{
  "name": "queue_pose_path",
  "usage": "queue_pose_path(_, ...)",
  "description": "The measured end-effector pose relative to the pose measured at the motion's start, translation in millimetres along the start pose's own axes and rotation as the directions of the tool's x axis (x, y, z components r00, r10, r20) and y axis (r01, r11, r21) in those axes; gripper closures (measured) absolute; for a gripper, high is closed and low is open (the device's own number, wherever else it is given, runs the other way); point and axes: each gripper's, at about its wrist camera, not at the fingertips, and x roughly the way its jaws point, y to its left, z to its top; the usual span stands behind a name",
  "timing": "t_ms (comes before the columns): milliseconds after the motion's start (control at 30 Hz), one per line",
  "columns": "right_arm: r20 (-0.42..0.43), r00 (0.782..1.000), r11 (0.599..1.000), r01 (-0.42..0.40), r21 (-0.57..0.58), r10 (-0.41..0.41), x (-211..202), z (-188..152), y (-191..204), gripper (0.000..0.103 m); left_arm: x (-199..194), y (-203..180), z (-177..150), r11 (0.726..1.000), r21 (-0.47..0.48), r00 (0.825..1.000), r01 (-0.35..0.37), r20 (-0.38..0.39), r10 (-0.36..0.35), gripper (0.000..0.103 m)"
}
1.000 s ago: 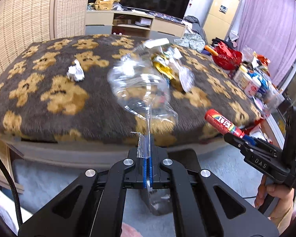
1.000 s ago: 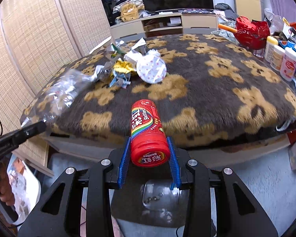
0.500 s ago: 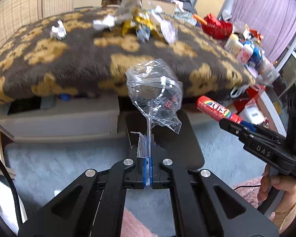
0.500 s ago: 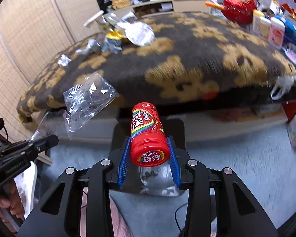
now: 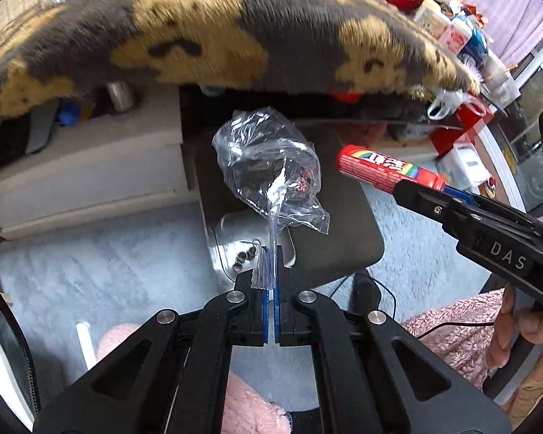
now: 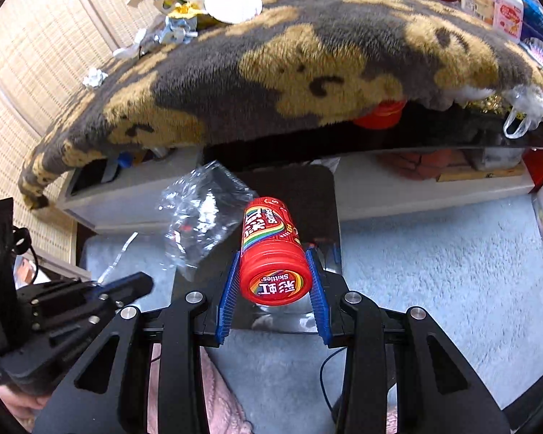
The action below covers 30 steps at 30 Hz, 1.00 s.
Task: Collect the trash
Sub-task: 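Lift the plastic bag and Skittles tube and carry both over the metal bin, then open both tools to drop the bag and tube into the bin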
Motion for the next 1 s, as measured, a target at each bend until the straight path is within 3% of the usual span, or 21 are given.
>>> queue_pose_path(200,-0.045,0.999,0.999,-0.011,0.042,0.013,17.7,0.8,-6.1,0.066,15.7,-2.0,2.2,1.0,0.001,0.999,0.02,-0.034,-0.02,0.103)
queue_pose_path(433,-0.042,0.999,0.997,-0.028,0.072,0.031,24.9,8.0,-8.2,0.068,23.9,-3.3,7.9,0.999,0.004,0.998,0.037,-0.046,-0.036,0.102)
queue_pose_path(533,-0.037,0.999,0.997,-0.022,0.074,0.025,26.1,11.5,-7.1,0.067,23.9,-1.4,9.4,0.999,0.002,0.998,0.033,-0.047,-0.033,0.099)
queue_pose_path(633,-0.033,0.999,0.996,-0.017,0.087,0.02,25.9,14.1,-7.2,0.066,20.5,0.7,9.5,1.0,-0.005,0.999,0.031,-0.039,-0.031,0.083)
queue_pose_path(867,-0.01,1.0,0.995,-0.001,0.104,0.002,19.8,16.5,-11.8,0.05,5.7,2.3,9.9,1.0,-0.008,1.0,0.02,-0.004,-0.02,0.064)
queue_pose_path(1000,0.012,1.0,0.994,0.022,0.105,-0.023,12.9,16.3,-13.9,0.029,-3.4,4.7,9.1,1.0,-0.012,1.0,0.007,0.017,-0.006,0.053)
